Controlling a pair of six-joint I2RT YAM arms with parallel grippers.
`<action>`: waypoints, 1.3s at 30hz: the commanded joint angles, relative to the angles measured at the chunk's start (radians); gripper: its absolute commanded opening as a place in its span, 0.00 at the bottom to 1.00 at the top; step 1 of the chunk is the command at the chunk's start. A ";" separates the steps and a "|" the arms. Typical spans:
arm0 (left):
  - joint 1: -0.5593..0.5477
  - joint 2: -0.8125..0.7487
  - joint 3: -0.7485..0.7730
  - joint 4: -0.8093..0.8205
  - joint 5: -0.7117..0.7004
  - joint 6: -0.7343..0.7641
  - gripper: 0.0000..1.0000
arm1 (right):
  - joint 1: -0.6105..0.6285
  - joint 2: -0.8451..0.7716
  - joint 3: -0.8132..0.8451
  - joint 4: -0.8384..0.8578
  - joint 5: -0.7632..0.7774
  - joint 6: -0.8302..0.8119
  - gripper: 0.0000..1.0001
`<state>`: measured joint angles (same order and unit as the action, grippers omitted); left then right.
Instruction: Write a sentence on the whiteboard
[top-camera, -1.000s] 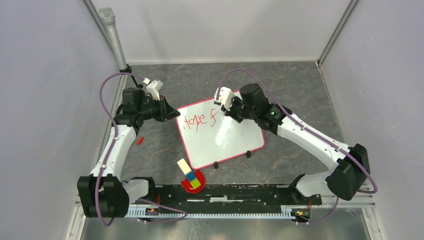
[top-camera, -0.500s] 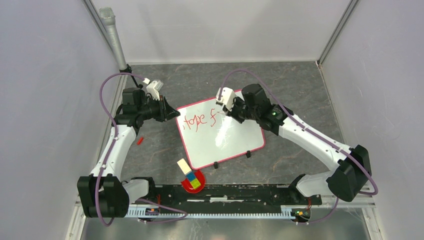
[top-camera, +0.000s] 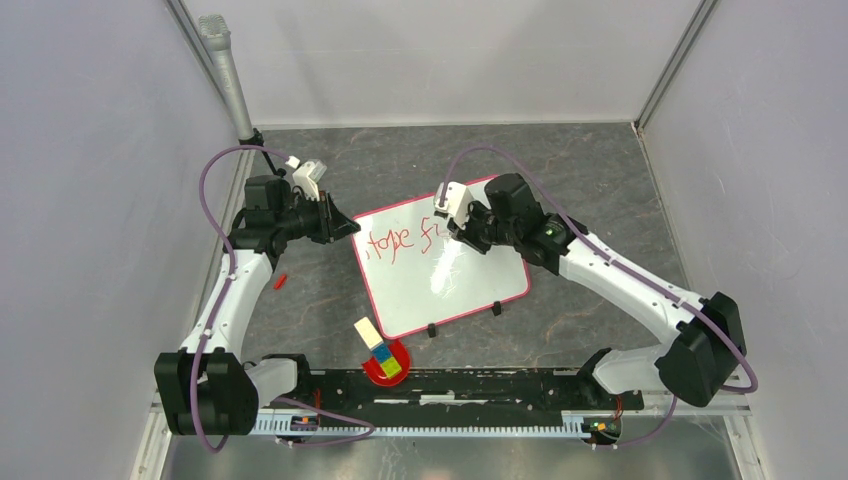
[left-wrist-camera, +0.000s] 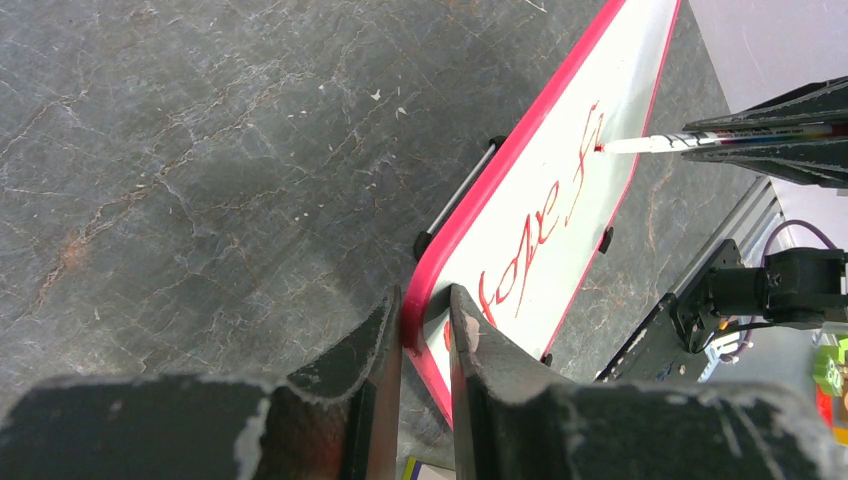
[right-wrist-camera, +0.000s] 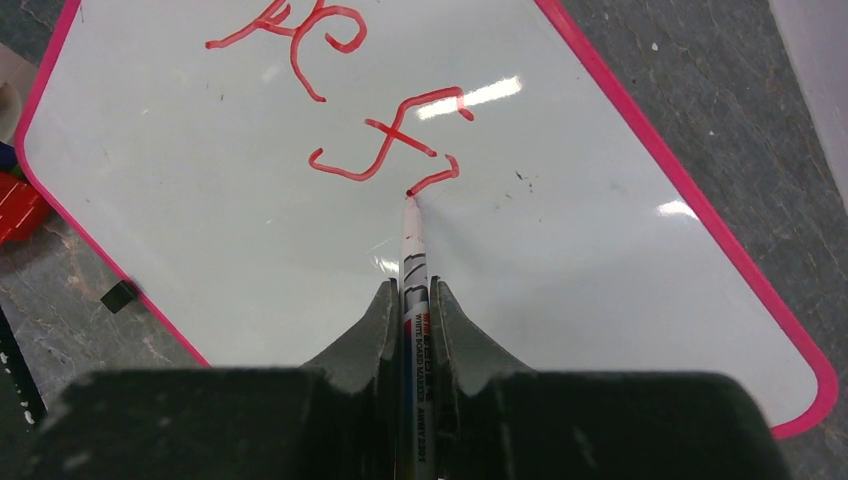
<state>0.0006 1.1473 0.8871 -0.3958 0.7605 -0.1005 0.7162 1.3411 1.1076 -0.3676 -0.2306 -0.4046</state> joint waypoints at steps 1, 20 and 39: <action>-0.002 0.000 -0.007 -0.035 -0.012 0.044 0.02 | 0.000 -0.023 -0.028 0.002 -0.003 0.015 0.00; -0.002 0.007 -0.007 -0.032 -0.014 0.044 0.02 | -0.034 -0.004 0.060 -0.007 0.086 -0.027 0.00; -0.003 0.006 -0.008 -0.028 -0.012 0.041 0.02 | -0.040 -0.009 0.041 -0.012 0.044 -0.004 0.00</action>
<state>0.0006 1.1515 0.8871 -0.3950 0.7601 -0.1005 0.6842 1.3407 1.1446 -0.3828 -0.1753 -0.4168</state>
